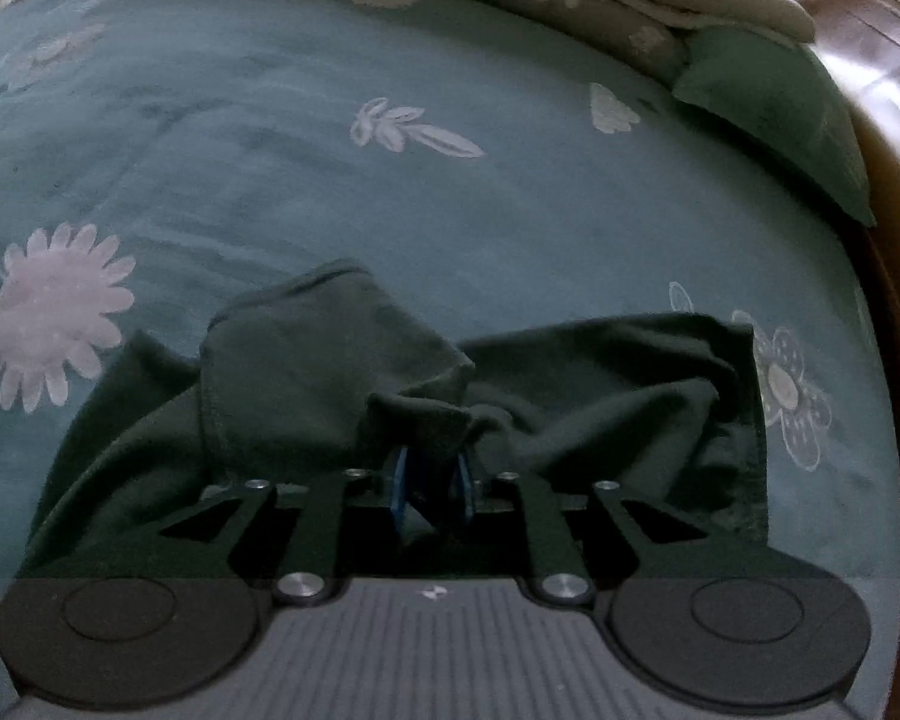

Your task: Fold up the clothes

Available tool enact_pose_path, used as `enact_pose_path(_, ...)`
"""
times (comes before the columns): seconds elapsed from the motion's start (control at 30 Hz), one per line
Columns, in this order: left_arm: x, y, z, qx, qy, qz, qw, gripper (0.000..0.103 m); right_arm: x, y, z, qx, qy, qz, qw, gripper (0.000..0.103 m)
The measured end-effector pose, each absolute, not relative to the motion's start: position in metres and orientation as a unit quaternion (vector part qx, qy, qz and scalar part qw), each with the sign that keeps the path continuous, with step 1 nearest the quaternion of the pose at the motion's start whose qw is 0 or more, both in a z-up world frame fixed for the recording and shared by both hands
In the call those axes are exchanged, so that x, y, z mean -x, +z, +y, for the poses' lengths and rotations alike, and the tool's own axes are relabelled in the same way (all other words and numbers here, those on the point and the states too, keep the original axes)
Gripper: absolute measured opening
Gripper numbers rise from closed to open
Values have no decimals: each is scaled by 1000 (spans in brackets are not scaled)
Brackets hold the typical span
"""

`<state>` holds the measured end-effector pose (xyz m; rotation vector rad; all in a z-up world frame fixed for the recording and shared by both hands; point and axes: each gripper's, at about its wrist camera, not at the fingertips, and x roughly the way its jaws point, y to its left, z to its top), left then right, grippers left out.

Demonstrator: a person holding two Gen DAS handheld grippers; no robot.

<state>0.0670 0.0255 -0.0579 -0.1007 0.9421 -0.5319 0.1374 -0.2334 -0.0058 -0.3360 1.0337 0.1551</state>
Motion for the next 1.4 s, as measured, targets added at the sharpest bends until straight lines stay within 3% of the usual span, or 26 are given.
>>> enact_pose_path(0.4,-91,-47,-3,69,-290,442,846,102,-105,40,-216,136,138,433,880,27)
enact_pose_path(0.77,-99,-51,-1,100,-275,469,833,102,-98,5,-166,212,192,432,855,39)
enact_pose_path(0.97,-108,-53,10,162,-273,485,815,102,-103,-9,-156,249,182,436,845,39)
enact_pose_path(1.3,-153,-49,-20,219,-324,492,778,102,-86,2,-171,220,181,429,857,39)
enact_pose_path(1.4,-171,-59,-30,279,-343,502,744,102,-79,9,-178,209,179,424,863,40)
